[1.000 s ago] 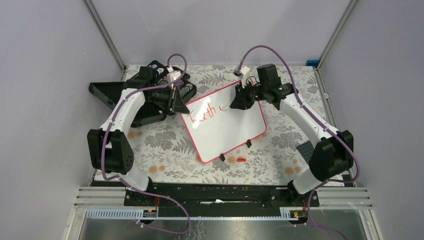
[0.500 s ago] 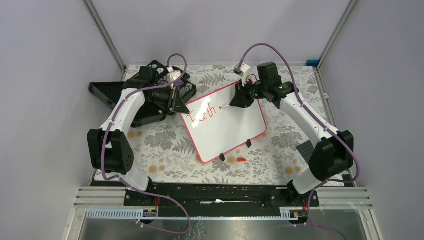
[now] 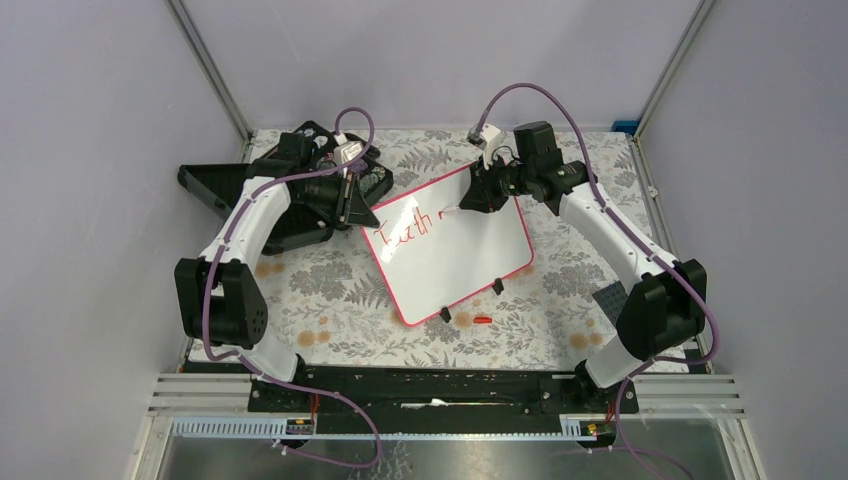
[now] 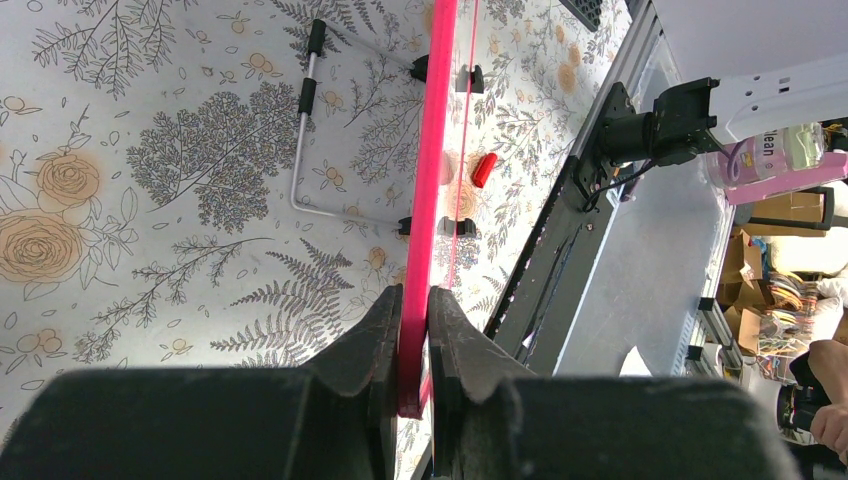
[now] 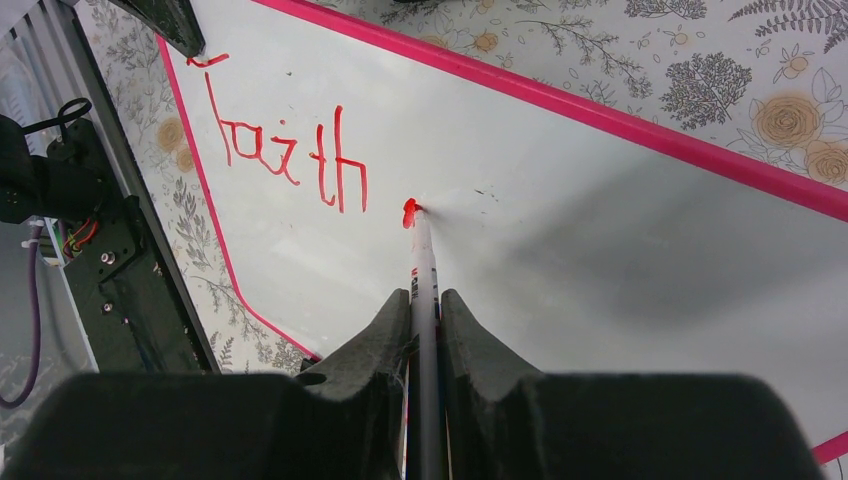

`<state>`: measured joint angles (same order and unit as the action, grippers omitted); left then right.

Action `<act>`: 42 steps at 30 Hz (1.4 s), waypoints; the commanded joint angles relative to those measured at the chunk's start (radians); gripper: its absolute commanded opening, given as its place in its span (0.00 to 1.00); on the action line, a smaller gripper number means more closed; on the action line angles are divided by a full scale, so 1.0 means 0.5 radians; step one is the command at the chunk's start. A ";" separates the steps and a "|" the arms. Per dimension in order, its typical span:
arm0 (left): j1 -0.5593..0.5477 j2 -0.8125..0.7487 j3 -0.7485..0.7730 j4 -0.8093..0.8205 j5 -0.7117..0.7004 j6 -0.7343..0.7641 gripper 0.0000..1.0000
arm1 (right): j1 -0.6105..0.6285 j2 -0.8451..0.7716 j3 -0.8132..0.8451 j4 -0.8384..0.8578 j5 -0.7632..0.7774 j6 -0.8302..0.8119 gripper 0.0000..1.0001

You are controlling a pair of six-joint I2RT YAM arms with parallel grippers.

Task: Write a sentence on the whiteboard

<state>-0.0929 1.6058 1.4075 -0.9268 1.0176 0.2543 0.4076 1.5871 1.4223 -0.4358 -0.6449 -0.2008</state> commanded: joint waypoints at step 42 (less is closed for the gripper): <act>-0.007 0.010 0.049 0.068 -0.083 0.054 0.00 | -0.070 -0.132 -0.122 0.003 0.040 -0.074 0.00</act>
<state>-0.0929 1.6058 1.4075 -0.9272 1.0176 0.2546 0.3786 1.5471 1.3540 -0.4358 -0.6415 -0.2161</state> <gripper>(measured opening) 0.130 0.207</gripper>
